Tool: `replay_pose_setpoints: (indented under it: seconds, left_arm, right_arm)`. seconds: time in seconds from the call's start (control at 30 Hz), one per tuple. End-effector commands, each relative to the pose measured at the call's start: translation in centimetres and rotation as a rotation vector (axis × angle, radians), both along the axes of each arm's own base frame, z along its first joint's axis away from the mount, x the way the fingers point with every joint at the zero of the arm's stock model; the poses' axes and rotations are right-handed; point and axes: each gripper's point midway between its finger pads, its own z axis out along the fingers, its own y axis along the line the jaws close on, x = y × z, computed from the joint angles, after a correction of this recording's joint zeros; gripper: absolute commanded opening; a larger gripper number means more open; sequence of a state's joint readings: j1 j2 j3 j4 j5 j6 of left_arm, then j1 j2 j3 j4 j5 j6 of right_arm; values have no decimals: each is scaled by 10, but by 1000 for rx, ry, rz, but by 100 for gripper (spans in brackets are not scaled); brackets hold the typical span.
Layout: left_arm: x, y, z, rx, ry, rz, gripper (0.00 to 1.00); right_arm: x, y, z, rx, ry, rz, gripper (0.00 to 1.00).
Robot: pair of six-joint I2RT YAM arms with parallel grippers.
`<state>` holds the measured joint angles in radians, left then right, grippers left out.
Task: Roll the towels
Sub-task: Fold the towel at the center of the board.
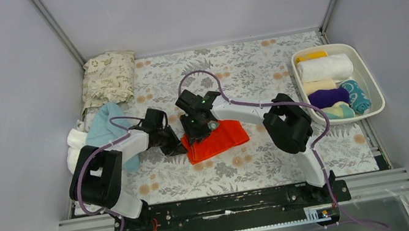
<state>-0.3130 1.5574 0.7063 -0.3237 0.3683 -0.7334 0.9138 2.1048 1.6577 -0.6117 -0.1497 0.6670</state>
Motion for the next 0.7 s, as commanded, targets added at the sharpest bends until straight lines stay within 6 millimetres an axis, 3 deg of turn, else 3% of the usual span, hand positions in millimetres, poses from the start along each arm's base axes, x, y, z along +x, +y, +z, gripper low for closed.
replay_pose_setpoints:
  seconds: [0.0, 0.23, 0.43, 0.53, 0.67]
  left_arm:
    - [-13, 17, -10, 99, 28, 29, 12]
    - [-14, 37, 9, 193, -21, 92, 24]
    - [-14, 50, 41, 236, -90, 138, 37]
    - [-7, 36, 68, 189, -162, 125, 40]
    - [1, -14, 102, 73, -248, 41, 43]
  right_arm:
    - [1, 3, 47, 67, -88, 21, 43]
    - [2, -34, 88, 94, -219, -1, 52]
    - [7, -80, 91, 249, -230, -73, 52]
    - [7, -102, 82, 339, -211, -111, 52]
    - [16, -119, 82, 440, -223, -139, 52]
